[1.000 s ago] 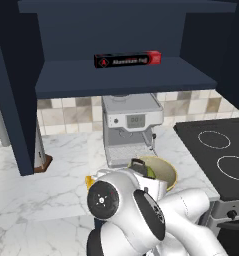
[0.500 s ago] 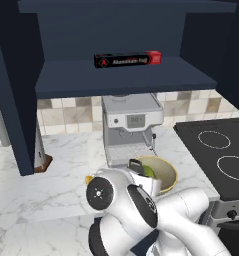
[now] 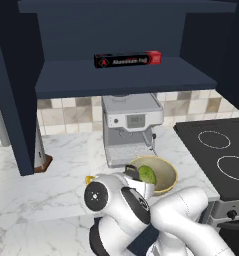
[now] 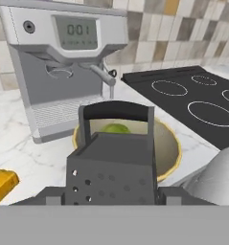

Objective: Pick the cheese from the fridge and the cheese grater from the cabinet and place them next to the salad bowl.

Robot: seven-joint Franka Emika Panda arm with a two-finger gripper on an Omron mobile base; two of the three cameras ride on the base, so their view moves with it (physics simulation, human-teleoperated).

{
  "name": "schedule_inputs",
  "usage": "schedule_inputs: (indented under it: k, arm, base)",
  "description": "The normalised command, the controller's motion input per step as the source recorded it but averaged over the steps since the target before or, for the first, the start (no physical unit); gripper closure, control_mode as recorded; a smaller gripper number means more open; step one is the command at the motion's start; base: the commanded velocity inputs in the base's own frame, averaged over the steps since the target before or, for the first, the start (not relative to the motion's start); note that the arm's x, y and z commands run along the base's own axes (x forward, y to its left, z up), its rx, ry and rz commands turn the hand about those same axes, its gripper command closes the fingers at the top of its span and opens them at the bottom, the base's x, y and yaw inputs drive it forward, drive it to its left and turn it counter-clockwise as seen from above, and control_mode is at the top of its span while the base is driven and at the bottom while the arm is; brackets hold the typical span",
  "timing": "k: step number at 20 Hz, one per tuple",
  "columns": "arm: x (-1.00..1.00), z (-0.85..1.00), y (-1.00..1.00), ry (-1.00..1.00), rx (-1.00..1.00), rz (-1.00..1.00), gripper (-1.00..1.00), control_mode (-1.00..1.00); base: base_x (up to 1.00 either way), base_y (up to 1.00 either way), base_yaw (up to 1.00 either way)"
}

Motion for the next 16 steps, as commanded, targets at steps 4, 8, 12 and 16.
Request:
schedule_inputs:
  k: [4,8,12,16]
  arm:
    - [0.23,-0.44,0.0,-0.05,0.0,0.02,1.0,-1.0]
    - [0.24,-0.39,0.0,-0.08,-0.01,0.01,1.0,-1.0]
    - [0.29,-0.22,0.0,-0.02,0.0,0.0,1.0,-1.0]
    - [0.3,-0.06,0.04,0.0,0.0,0.0,1.0,-1.0]
  base:
    - [0.0,0.0,0.0]
    - [0.0,0.0,0.0]
    - [0.0,0.0,0.0]
    - [0.0,0.0,0.0]
